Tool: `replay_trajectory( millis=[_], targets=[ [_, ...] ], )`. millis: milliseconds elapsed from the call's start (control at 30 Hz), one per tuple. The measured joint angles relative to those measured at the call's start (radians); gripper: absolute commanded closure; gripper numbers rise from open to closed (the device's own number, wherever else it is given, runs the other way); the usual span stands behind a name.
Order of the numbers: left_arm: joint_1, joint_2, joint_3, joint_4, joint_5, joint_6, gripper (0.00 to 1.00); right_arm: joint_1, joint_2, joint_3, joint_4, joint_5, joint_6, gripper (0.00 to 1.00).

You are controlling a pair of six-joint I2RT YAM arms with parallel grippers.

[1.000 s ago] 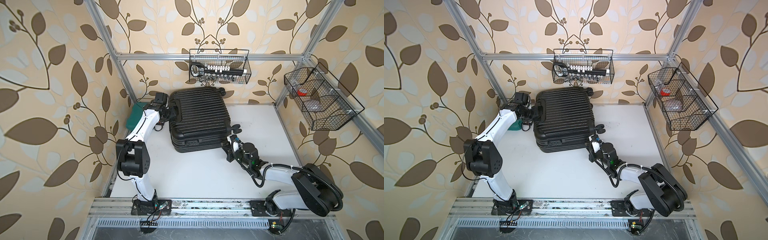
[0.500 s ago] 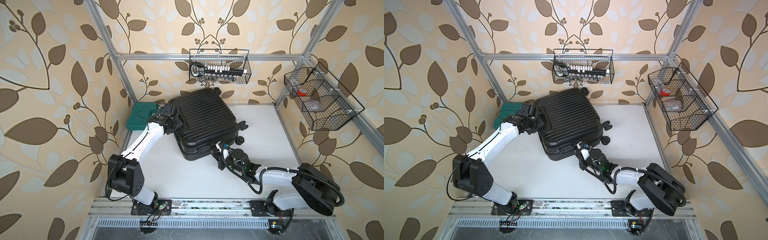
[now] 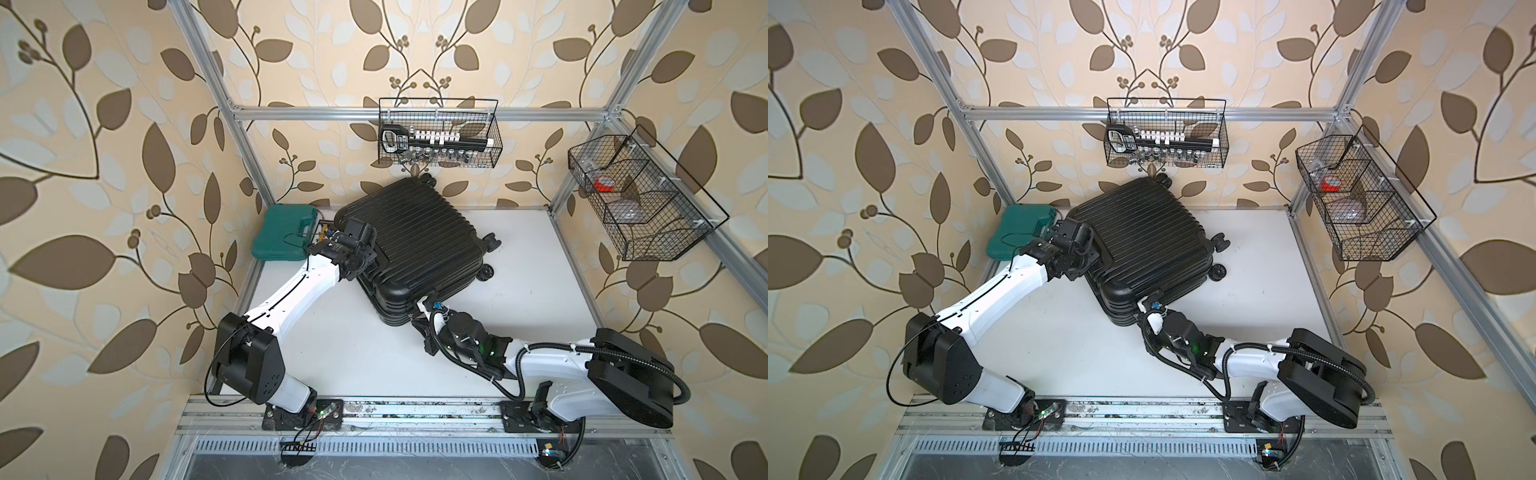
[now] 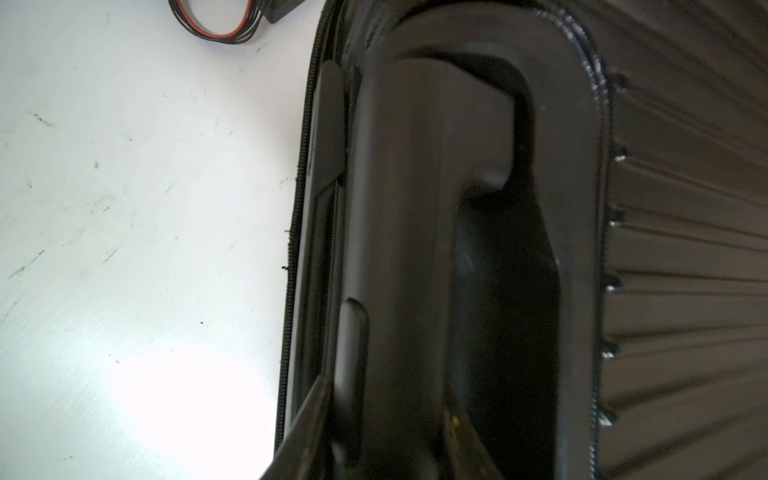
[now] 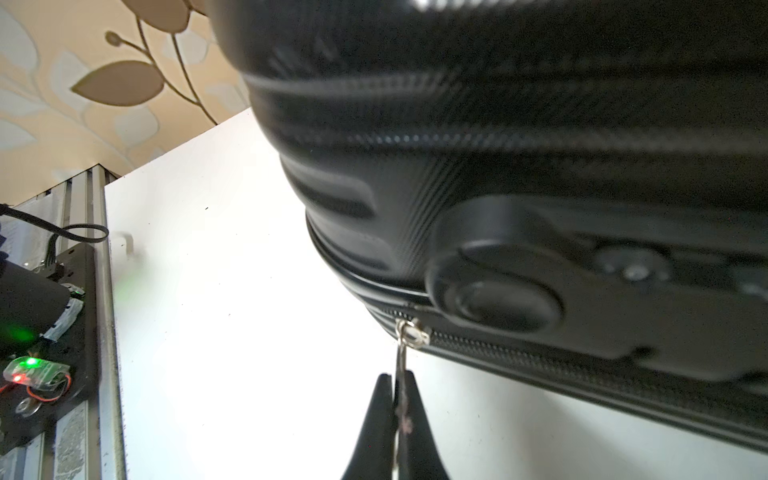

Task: Close the suitcase zippers
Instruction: Adjust the suitcase at the center of the board.

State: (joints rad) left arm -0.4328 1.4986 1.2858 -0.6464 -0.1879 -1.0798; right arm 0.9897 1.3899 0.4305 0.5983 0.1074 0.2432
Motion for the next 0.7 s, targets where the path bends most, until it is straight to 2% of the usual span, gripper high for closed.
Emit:
replay_trajectory(
  millis=[67, 100, 233, 367, 500, 700],
  targets=[
    [-0.005, 0.000, -0.001, 0.002, -0.004, -0.005, 0.72, 0.002, 0.000, 0.000, -0.006, 0.011, 0.002, 1.00],
    [-0.006, 0.000, -0.002, 0.003, -0.004, -0.006, 0.66, 0.003, 0.000, 0.000, -0.011, 0.021, 0.003, 1.00],
    [-0.008, -0.001, -0.013, 0.050, 0.037, -0.063, 0.31, 0.013, -0.006, 0.000, -0.027, 0.058, 0.015, 1.00],
    [-0.012, -0.002, -0.011, 0.068, 0.053, -0.009, 0.18, 0.014, -0.033, -0.006, -0.054, 0.093, 0.031, 1.00],
    [-0.014, 0.007, 0.041, 0.037, 0.084, 0.172, 0.16, 0.010, -0.069, -0.035, -0.057, 0.117, 0.050, 1.00],
    [-0.033, 0.031, 0.176, 0.022, 0.141, 0.611, 0.12, -0.031, -0.128, -0.063, -0.084, 0.105, 0.080, 1.00]
  ],
)
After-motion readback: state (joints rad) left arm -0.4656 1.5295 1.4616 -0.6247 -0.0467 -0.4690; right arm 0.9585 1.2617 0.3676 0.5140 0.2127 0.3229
